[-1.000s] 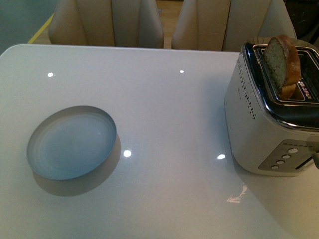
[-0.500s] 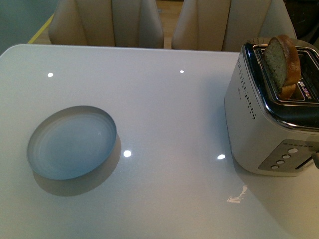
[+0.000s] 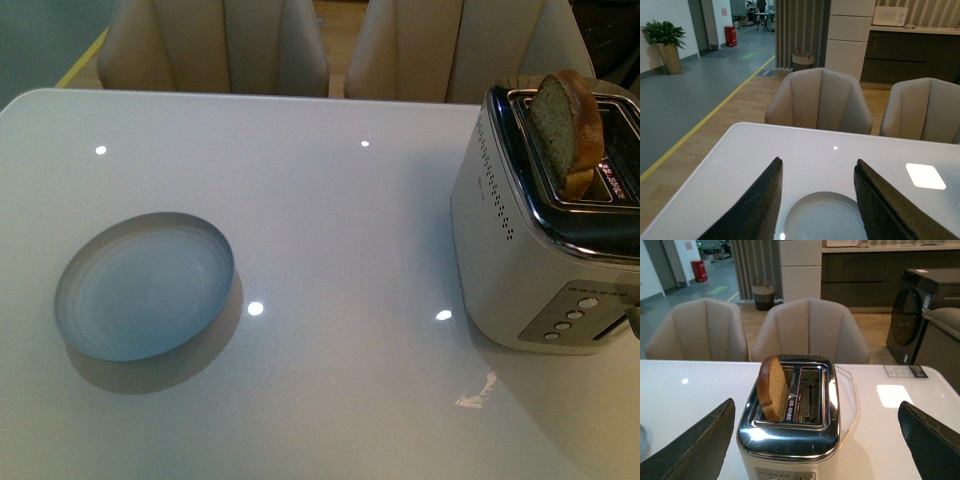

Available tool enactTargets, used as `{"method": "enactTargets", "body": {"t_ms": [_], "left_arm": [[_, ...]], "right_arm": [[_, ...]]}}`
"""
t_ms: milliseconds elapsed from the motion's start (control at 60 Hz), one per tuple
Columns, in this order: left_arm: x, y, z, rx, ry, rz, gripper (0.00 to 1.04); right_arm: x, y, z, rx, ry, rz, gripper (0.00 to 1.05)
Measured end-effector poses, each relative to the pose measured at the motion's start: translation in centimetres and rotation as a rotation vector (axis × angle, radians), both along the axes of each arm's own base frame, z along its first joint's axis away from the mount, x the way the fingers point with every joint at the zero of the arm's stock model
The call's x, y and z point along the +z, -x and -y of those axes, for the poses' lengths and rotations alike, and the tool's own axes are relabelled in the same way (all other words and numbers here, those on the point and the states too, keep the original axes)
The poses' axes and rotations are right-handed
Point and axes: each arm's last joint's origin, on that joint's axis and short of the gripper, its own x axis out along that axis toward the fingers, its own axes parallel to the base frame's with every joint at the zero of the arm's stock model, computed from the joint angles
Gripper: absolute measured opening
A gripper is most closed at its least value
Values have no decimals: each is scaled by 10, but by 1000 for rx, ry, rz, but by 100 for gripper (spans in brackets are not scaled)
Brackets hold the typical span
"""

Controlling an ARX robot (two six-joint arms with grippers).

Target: Left arm holds plate, right arm toasts bread

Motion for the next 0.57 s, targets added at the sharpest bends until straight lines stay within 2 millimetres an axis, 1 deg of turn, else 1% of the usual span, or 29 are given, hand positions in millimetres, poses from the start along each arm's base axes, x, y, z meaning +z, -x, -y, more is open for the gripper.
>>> {"method": "enactTargets", "body": {"t_ms": [50, 67, 117, 133, 250, 283, 333, 567], "left_arm": [[0, 0, 0, 0, 0, 0, 62], [0, 0, 0, 0, 0, 0, 64], [0, 0, 0, 0, 0, 0, 74], [0, 0, 0, 0, 0, 0, 76], [0, 0, 0, 0, 0, 0, 98], [0, 0, 0, 0, -2, 0, 99], [0, 0, 0, 0, -2, 0, 97], [0, 0, 0, 0, -2, 0, 97]], "right_arm": [[0, 0, 0, 0, 0, 0, 96], [0, 0, 0, 0, 0, 0, 96], [0, 0, 0, 0, 0, 0, 96], [0, 0, 0, 0, 0, 0, 96], [0, 0, 0, 0, 0, 0, 96], [0, 0, 0, 0, 0, 0, 96], [0, 0, 0, 0, 0, 0, 96], [0, 0, 0, 0, 0, 0, 96]]}}
